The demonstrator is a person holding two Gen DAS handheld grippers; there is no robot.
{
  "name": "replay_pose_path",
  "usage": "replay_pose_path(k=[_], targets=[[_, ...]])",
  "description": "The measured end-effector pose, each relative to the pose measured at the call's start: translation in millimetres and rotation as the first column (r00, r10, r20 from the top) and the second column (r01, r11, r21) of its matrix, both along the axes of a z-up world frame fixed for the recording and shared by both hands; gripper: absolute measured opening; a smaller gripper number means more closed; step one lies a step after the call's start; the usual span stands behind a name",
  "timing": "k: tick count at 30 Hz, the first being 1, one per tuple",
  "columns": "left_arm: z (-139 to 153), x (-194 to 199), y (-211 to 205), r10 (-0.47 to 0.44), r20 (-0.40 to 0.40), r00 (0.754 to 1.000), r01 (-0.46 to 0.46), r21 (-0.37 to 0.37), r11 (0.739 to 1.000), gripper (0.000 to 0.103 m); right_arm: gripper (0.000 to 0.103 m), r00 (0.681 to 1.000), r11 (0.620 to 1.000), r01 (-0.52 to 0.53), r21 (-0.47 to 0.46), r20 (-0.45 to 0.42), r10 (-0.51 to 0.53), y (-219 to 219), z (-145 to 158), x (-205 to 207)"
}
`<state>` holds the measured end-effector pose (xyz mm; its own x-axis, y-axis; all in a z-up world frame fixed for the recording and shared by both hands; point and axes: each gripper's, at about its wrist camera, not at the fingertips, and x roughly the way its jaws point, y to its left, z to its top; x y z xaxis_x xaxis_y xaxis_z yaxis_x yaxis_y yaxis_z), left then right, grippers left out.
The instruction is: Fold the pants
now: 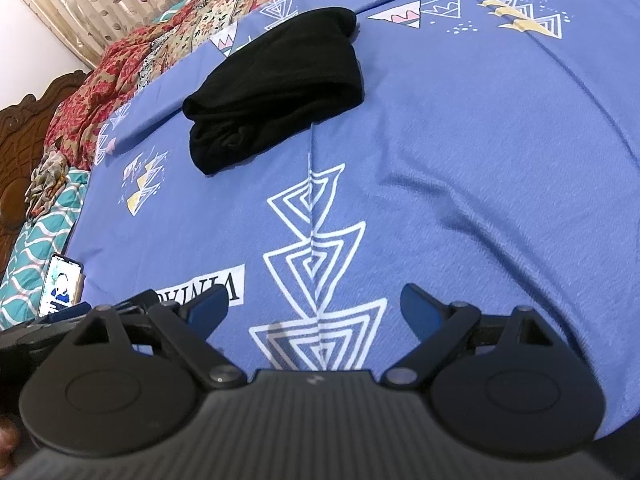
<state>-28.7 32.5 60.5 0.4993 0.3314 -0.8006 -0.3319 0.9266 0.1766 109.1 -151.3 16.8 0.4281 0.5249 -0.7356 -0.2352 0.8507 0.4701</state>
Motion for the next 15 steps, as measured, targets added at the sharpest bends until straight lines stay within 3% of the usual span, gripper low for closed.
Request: replay_pose_path(k=[15], targets=[[-11.4,0.4,-3.2,-0.029,-0.050,0.998,0.022,-0.125,0.992,0.103,0.095,1.000,1.000,-0.005,-0.008,-0.001,0.005,-1.0,-1.1,2.4]])
